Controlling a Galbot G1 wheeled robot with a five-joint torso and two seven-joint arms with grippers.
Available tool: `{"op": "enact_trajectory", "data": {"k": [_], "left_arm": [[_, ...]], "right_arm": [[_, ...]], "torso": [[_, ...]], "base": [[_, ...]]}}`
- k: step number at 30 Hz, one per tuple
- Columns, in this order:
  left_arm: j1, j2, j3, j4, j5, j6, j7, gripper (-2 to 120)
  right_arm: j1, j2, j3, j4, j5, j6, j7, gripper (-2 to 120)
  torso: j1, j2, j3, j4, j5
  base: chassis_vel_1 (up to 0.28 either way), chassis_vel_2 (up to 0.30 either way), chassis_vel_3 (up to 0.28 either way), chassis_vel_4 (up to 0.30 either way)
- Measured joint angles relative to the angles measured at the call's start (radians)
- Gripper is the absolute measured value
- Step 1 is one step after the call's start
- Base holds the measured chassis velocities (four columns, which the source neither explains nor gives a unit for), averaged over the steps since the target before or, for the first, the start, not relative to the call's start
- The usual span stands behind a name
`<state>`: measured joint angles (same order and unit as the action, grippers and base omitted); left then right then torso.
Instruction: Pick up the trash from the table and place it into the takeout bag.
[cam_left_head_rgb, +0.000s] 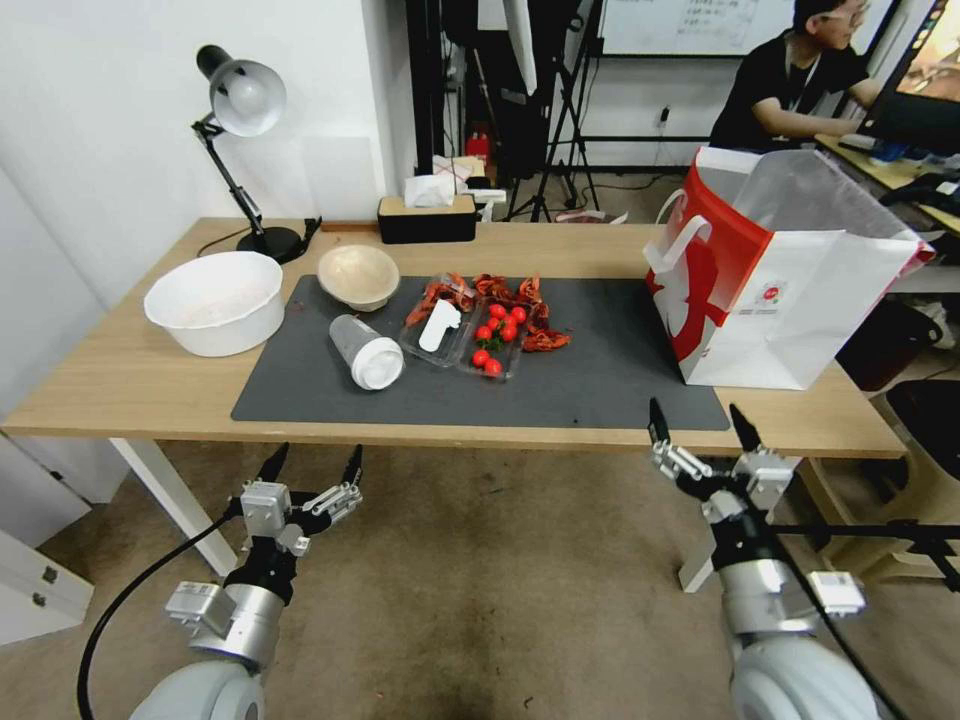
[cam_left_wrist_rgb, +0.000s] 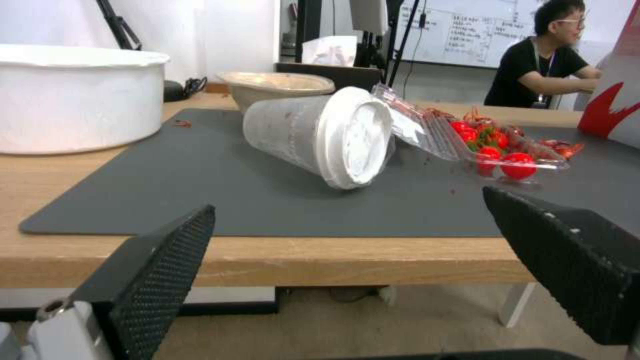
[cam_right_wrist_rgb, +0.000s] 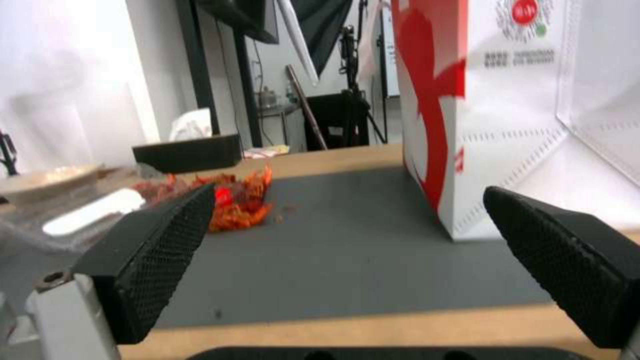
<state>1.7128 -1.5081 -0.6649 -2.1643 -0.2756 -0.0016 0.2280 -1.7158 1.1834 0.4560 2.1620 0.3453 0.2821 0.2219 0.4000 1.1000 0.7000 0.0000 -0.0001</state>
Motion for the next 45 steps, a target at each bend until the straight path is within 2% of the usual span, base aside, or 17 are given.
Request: {"op": "enact_trajectory", "data": {"k": [18,26,30,32,34,35,36,38,40,45], "left_arm": [[-0.009,0.014,-0.005,0.010,-0.019,-0.002,0.004,100],[-0.099,0.083,-0.028,-0.002,-0.090,0.054,-0.006,100],[-0.154,0.132,-0.023,0.015,-0.122,0.082,-0.046,100],[-0.204,0.171,0.000,0.041,-0.161,0.089,-0.100,100],[-0.214,0.180,0.008,0.046,-0.174,0.090,-0.116,100],[-0.239,0.204,0.035,0.057,-0.219,0.092,-0.166,100],[-0.239,0.204,0.035,0.057,-0.219,0.092,-0.166,100],[-0.273,0.239,0.078,0.071,-0.311,0.103,-0.245,100],[-0.279,0.250,0.089,0.075,-0.353,0.105,-0.285,100],[-0.285,0.256,0.100,0.076,-0.390,0.106,-0.324,100]], "right_arm": [[-0.015,0.029,-0.033,-0.049,-0.046,0.030,0.003,100],[-0.008,0.038,-0.049,-0.057,-0.074,0.022,0.007,100],[-0.007,0.039,-0.049,-0.050,-0.090,0.004,0.016,100],[-0.005,0.037,-0.048,-0.046,-0.106,-0.007,0.026,100],[-0.004,0.037,-0.047,-0.045,-0.109,-0.010,0.028,100],[-0.003,0.036,-0.047,-0.044,-0.113,-0.015,0.032,100],[-0.003,0.036,-0.047,-0.044,-0.113,-0.015,0.032,100],[0.008,0.029,-0.051,-0.044,-0.117,-0.026,0.039,100],[0.029,0.018,-0.068,-0.053,-0.118,-0.038,0.044,100],[0.044,0.010,-0.080,-0.061,-0.118,-0.046,0.045,100]], "torso": [[0.000,0.000,0.000,0.0001,0.0000],[0.000,0.000,0.000,0.0000,-0.0001],[0.000,0.000,0.000,-0.0001,0.0000],[0.000,0.000,0.000,0.0000,-0.0001],[0.000,0.000,0.000,0.0000,-0.0001],[0.000,0.000,0.000,-0.0001,0.0000],[0.000,0.000,0.000,-0.0001,0.0000],[0.000,0.000,0.000,-0.0006,-0.0002],[0.000,0.000,0.000,-0.0003,0.0000],[0.000,0.000,0.000,0.0008,0.0004]], "base": [[0.000,0.000,0.000,0.000],[0.000,0.000,0.000,0.000],[0.000,0.000,0.000,0.000],[0.000,0.000,0.000,0.000],[0.000,0.000,0.000,0.000],[0.000,0.000,0.000,0.000],[0.000,0.000,0.000,0.000],[0.000,0.000,0.000,0.000],[0.000,0.000,0.000,0.000],[0.000,0.000,0.000,0.000]]}}
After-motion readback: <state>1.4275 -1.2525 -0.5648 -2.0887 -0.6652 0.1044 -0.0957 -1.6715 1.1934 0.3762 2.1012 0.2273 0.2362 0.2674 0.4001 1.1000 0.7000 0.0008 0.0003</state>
